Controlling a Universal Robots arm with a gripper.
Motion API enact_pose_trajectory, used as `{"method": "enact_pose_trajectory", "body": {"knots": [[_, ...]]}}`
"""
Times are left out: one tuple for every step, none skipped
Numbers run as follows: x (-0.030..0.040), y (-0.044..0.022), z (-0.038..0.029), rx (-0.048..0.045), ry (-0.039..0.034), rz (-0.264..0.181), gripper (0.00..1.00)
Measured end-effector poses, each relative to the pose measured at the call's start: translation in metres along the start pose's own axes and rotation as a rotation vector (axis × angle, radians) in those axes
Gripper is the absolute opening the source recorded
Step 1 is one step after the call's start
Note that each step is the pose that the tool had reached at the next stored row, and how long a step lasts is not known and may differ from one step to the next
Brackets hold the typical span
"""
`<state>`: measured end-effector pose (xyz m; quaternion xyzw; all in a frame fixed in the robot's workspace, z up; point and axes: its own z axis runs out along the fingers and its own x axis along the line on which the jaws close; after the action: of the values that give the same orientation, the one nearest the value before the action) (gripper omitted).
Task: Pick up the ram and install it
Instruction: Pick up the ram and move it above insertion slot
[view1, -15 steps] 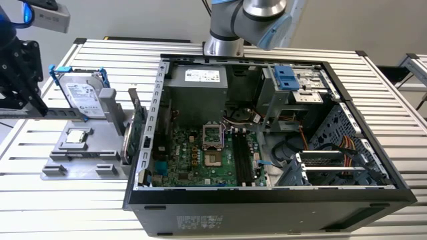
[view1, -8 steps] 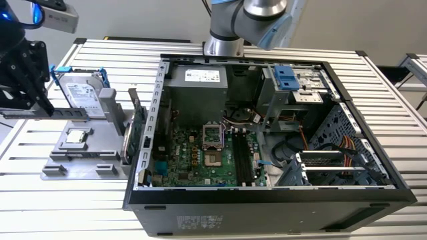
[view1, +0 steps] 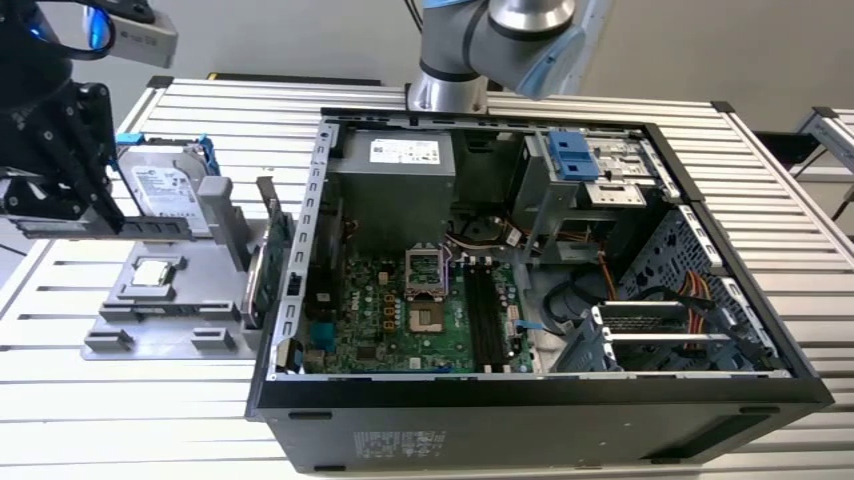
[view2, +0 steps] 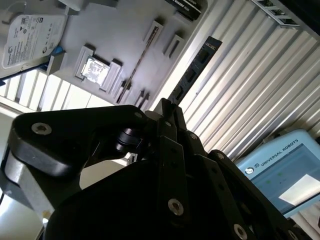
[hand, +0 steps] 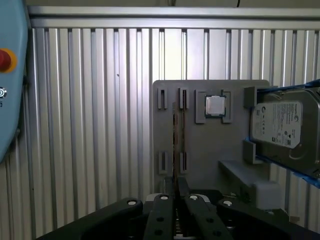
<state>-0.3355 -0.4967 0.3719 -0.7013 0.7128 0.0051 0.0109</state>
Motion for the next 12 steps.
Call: {"method": "enact_pose_trajectory", "body": {"knots": [[0.0,-0.0017,0.0,0.0,0.0,0.0,0.0],[0.0,-0.0033,0.0,0.0,0.0,0.0,0.0],[0.0,-0.005,0.0001,0.0,0.0,0.0,0.0],[0.0001,-0.0067,0.0001,0.0,0.0,0.0,0.0],[0.0002,-0.0084,0.0001,0.0,0.0,0.0,0.0],[0.0002,-0.0103,0.0001,0.0,0.0,0.0,0.0],[0.0003,-0.0121,0.0001,0.0,-0.0001,0.0,0.0],[0.0004,-0.014,0.0001,-0.0001,0.0,0.0,0.0],[0.0004,-0.0159,0.0001,-0.0001,0.0,0.0,0.0],[0.0005,-0.0176,0.0002,-0.0001,0.0,0.0,0.0],[0.0005,-0.0197,0.0002,-0.0001,0.0,0.0,0.0],[0.0007,-0.0218,0.0002,-0.0001,-0.0001,0.0,0.0]]}}
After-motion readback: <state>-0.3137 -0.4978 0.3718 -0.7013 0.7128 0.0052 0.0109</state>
